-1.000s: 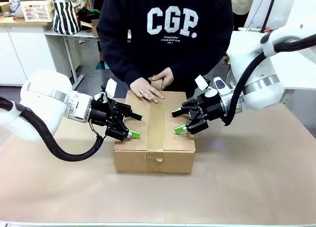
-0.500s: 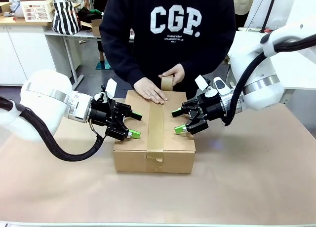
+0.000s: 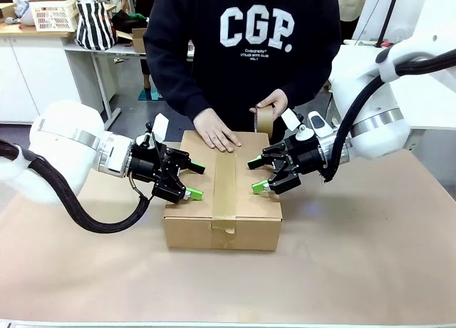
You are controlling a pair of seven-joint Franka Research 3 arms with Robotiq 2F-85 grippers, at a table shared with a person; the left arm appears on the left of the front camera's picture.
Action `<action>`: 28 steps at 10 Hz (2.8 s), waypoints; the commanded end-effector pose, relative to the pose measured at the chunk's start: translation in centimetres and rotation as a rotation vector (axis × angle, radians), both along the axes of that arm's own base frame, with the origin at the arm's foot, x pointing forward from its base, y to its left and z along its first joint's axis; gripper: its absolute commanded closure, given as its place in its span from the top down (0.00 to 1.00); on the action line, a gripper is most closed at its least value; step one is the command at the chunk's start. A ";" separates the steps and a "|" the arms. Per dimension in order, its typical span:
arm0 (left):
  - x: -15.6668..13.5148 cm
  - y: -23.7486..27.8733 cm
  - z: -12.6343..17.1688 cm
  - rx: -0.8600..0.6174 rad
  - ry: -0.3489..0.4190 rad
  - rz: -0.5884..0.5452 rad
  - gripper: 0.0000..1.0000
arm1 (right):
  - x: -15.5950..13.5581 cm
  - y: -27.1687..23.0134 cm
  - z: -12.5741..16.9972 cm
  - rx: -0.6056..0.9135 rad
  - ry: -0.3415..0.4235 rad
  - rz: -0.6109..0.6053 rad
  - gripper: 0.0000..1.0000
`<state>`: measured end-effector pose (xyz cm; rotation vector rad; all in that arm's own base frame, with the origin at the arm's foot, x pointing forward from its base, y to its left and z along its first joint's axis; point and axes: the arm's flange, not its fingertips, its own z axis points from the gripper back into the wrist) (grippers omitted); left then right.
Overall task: Pack the gift set into the box.
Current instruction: Press and hold the closed box until the human finishes sealing it.
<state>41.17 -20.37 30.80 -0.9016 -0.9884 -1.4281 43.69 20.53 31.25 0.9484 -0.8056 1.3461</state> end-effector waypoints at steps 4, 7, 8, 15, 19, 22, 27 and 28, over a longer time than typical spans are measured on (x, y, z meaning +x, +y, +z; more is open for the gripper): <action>-0.1 0.0 -0.2 -0.002 -0.012 0.001 1.00 | -0.1 -0.1 -0.2 -0.004 0.002 -0.003 1.00; -0.1 0.0 -0.2 -0.002 -0.012 0.001 1.00 | -0.1 -0.1 -0.2 -0.004 0.002 -0.003 1.00; -0.1 0.0 -0.2 -0.002 -0.012 0.001 1.00 | -0.1 -0.1 -0.2 -0.004 0.002 -0.003 1.00; -0.1 0.0 -0.2 -0.002 -0.012 0.001 1.00 | -0.1 -0.1 -0.2 -0.004 0.002 -0.003 1.00; -0.1 0.0 -0.2 -0.002 -0.012 0.001 1.00 | -0.1 -0.1 -0.2 -0.004 0.002 -0.003 1.00; -0.1 0.0 -0.2 -0.002 -0.012 0.001 1.00 | -0.1 -0.1 -0.2 -0.004 0.002 -0.003 1.00; -0.1 0.0 -0.2 -0.002 -0.012 0.001 1.00 | -0.1 -0.1 -0.2 -0.004 0.002 -0.003 1.00; -0.1 0.0 -0.2 -0.002 -0.012 0.001 1.00 | -0.1 -0.1 -0.2 -0.004 0.002 -0.003 1.00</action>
